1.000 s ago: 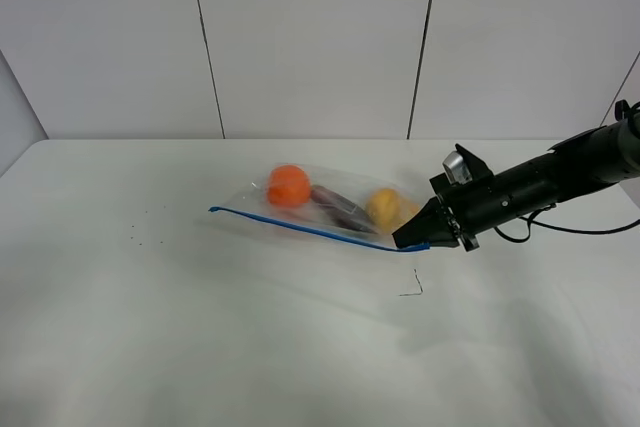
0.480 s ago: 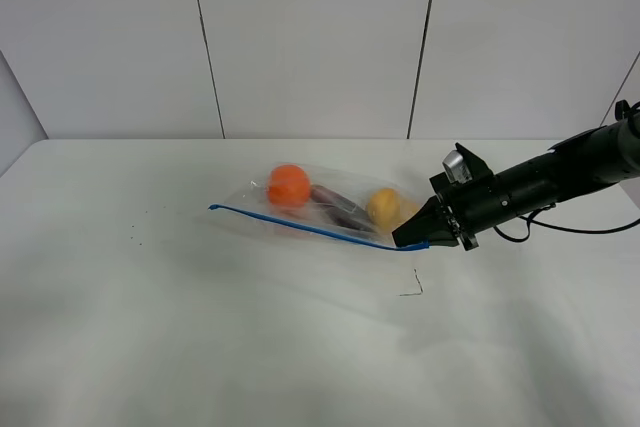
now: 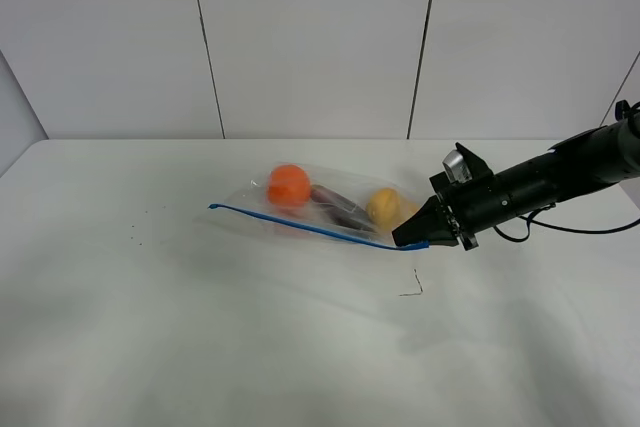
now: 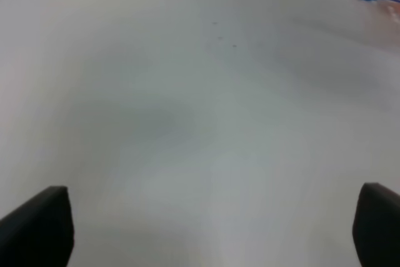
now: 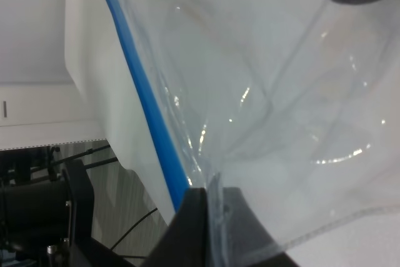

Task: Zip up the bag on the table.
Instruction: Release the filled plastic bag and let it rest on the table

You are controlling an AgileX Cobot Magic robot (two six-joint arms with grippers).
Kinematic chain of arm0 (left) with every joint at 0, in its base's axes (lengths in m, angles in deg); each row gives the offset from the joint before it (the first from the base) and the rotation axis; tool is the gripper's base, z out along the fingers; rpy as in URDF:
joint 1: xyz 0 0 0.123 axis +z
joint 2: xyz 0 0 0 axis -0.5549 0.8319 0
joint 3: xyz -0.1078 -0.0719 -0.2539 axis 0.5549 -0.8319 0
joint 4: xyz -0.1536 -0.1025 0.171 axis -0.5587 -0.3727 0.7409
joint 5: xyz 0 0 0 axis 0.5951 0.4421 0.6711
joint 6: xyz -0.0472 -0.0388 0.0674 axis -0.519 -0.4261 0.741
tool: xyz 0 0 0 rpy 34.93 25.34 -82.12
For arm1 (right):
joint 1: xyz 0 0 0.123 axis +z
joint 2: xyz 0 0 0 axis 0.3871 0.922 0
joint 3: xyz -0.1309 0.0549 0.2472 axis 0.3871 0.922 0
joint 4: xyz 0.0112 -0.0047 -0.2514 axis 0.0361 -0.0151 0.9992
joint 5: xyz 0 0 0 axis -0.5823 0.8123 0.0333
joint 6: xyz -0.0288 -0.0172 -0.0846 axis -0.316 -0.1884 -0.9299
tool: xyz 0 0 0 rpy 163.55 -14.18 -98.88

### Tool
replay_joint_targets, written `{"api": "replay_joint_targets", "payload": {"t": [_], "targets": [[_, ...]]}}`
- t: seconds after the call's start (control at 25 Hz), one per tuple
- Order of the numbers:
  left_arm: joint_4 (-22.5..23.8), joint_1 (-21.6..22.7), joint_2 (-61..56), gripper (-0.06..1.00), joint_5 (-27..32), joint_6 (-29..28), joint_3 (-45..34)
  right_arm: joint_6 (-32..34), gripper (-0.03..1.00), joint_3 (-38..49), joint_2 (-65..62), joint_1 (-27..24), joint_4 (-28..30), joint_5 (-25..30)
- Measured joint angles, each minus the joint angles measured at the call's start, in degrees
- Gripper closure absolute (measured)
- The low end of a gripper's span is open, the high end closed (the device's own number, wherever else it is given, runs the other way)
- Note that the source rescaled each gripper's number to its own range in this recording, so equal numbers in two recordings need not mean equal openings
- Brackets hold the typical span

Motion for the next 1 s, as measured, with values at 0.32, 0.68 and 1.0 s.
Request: {"api": "replay_joint_targets", "payload": {"t": [0.32, 0.68, 1.0], "targets": [[-0.63, 0.00, 0.00, -0.06, 0.00, 1.06, 0.00, -0.06, 0.97, 0.00, 0.00, 0.00, 0.00, 0.00], [-2.08, 0.00, 0.00, -0.06, 0.00, 2.91, -0.05, -0.06, 0.97, 0.00, 0.00, 0.00, 0.00, 0.00], [-1.68, 0.00, 0.00, -0.06, 0.00, 2.91, -0.11, -0.06, 0.97, 0.00, 0.00, 0.00, 0.00, 0.00]]}}
